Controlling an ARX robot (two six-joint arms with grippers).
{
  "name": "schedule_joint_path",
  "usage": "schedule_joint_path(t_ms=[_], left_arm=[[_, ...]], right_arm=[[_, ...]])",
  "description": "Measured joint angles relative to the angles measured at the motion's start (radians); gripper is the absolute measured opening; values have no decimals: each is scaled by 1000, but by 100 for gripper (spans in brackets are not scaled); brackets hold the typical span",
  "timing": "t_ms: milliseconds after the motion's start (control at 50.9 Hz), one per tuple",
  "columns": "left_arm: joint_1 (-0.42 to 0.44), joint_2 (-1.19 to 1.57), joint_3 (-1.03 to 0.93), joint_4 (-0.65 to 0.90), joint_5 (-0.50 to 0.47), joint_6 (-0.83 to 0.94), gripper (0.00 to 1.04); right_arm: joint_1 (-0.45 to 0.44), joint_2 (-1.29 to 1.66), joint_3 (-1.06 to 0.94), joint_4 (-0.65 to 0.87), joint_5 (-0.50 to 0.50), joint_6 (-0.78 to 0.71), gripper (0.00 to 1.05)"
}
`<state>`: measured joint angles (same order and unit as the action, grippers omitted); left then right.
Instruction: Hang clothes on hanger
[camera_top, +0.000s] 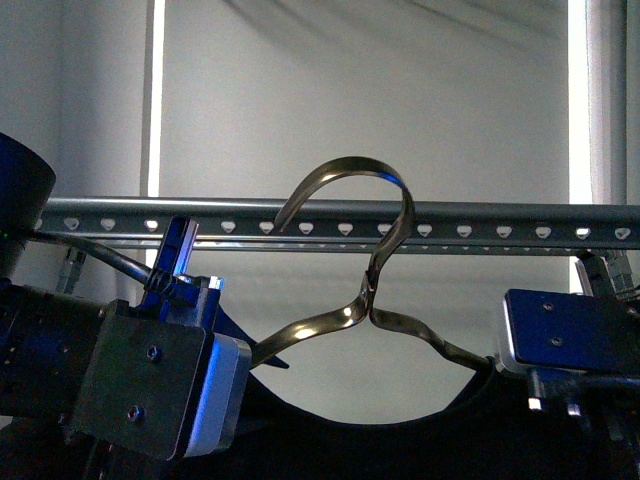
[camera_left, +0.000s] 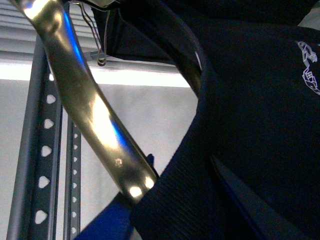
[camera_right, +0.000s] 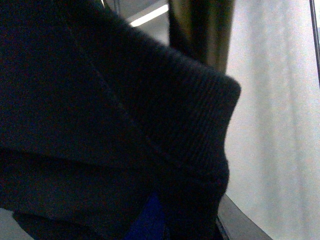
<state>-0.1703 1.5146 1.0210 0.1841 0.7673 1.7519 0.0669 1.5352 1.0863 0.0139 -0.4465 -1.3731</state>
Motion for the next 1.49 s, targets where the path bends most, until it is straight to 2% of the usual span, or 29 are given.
schedule_joint_path(t_ms=[118, 216, 255, 393, 668, 805, 864, 982, 1041, 1139, 1296, 1336, 1395, 1414, 1454, 1493], left_arm=[[-1, 0, 0, 0, 3, 0, 55], [-3, 0, 0, 0, 5, 0, 73], [-3, 0, 0, 0, 6, 0, 76], [-2, -1, 0, 0, 6, 1, 100], [-2, -2, 1, 0, -2, 0, 98], [-2, -2, 1, 0, -13, -1, 98], [-2, -2, 1, 0, -17, -1, 98], [-3, -2, 1, 0, -18, -1, 98], [-2, -2, 1, 0, -20, -1, 98], [-2, -2, 1, 0, -30, -1, 98], [-3, -2, 1, 0, -36, -1, 98], [13, -19, -9, 49, -132, -88, 98], [26, -54, -14, 248, -437, -379, 98], [29, -75, 0, 317, -537, -533, 98], [34, -106, 24, 364, -620, -710, 98], [35, -128, 39, 381, -653, -868, 98]], right_arm=[[-30, -21, -45, -6, -41, 10, 9], [-74, -37, -94, -66, -80, 40, 9], [-85, -37, -105, -83, -91, 51, 9], [-181, -37, -200, -143, -201, 175, 9], [-367, -118, -388, -93, -472, 468, 8], [-428, -274, -455, -13, -555, 716, 8], [-439, -356, -460, -24, -582, 844, 8], [-441, -493, -460, -58, -595, 1082, 8], [-438, -516, -457, -59, -591, 1144, 8], [-414, -527, -424, -69, -539, 1311, 8], [-376, -481, -372, -91, -433, 1391, 8], [-371, -466, -367, -90, -422, 1402, 8], [-363, -447, -363, -88, -410, 1407, 8], [-358, -439, -362, -88, -403, 1407, 8], [-353, -425, -361, -88, -395, 1407, 8], [-351, -416, -361, -88, -381, 1407, 8]])
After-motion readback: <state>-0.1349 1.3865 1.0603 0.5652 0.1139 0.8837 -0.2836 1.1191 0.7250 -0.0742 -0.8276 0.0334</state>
